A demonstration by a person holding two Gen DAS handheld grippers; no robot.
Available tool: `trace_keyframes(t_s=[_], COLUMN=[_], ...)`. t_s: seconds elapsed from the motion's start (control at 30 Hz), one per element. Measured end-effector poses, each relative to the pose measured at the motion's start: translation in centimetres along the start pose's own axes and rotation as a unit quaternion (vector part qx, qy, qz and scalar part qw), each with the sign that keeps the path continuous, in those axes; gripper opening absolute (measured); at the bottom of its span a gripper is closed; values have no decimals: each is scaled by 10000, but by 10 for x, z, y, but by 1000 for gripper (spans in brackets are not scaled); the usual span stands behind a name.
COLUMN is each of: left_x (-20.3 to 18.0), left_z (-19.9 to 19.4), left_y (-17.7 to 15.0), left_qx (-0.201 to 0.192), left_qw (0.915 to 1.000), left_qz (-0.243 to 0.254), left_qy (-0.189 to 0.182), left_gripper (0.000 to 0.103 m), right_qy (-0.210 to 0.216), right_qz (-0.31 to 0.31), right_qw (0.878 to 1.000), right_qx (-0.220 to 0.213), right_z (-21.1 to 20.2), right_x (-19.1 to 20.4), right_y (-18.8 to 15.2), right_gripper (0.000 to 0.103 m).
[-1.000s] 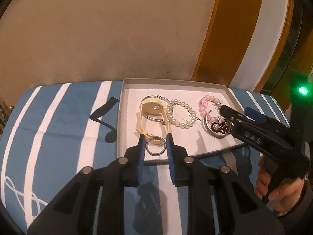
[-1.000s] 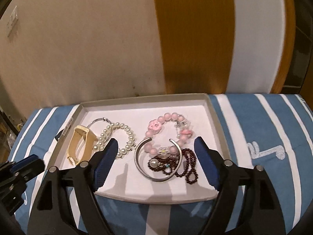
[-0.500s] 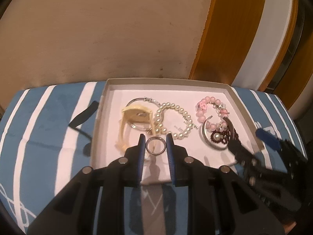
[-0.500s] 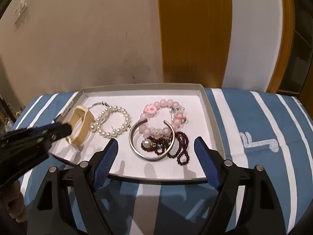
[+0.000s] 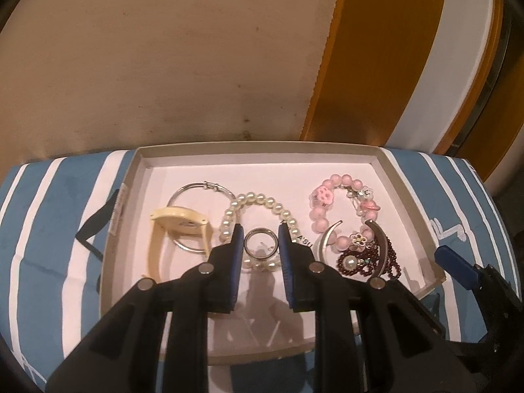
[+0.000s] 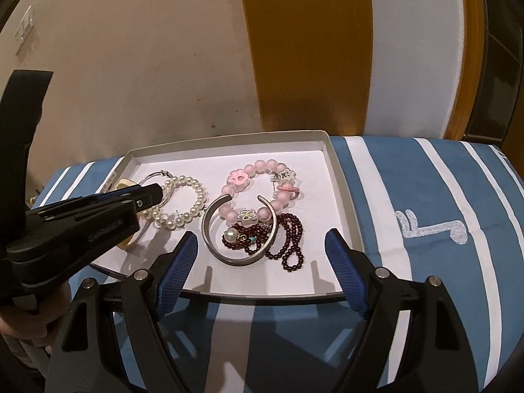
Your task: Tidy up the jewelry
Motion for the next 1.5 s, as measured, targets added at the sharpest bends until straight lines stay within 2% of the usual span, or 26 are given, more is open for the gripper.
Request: trace_keyframes(t_s=[0.03,0.07,0.13,0.33,0.6,0.77,1.0,1.2,1.37,1.5], left_x=[-1,-1,1,12,32,39,44,47,40,36], left_z=[0,-1,-6,-19,-44,-63,-88,-91,-90,-89], left_y=[1,2,4,4,-20,-33,-57,-71,-71,-73], left_qx=[-8,-28,-135,-204,-155,-251,-431,-512,-440,-377], left_qw=[10000,10000,9998,9996,9993,9988,9965,9956,9976,9981], left_qz=[5,11,12,-96,-282,-362,-700,-668,-518,-477], left_qy=[20,56,157,156,180,218,133,423,95,-104], left_gripper=[31,45,55,64,75,86,92,95,99,101], right_qy=[-14,-21,-27,-39,-67,-76,-48,113,222,257], right_qz=[-9,-15,-25,-59,-98,-150,-171,-103,-265,-223], right_qw=[10000,10000,10000,10000,9999,9999,9998,9999,9993,9994], right_qx=[-3,-8,-9,-22,1,22,24,-69,-121,37], right_z=[0,-1,-2,-4,-7,-15,-28,-36,-42,-39], right_x=[0,0,1,2,4,6,5,5,9,6], right_y=[0,0,-1,-2,-4,-8,-17,-21,-21,-24], right_gripper=[81,81,81,81,81,84,89,93,96,97])
Point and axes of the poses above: each gripper's, at about its wrist camera, not at the fingertips, and z roughly the way its jaws point, x to its left, y to its top, the point moved 9 cm from there along z, roughly the way its jaws point, and after that the axes turned 9 degrees about z, right-handed, at the moved point
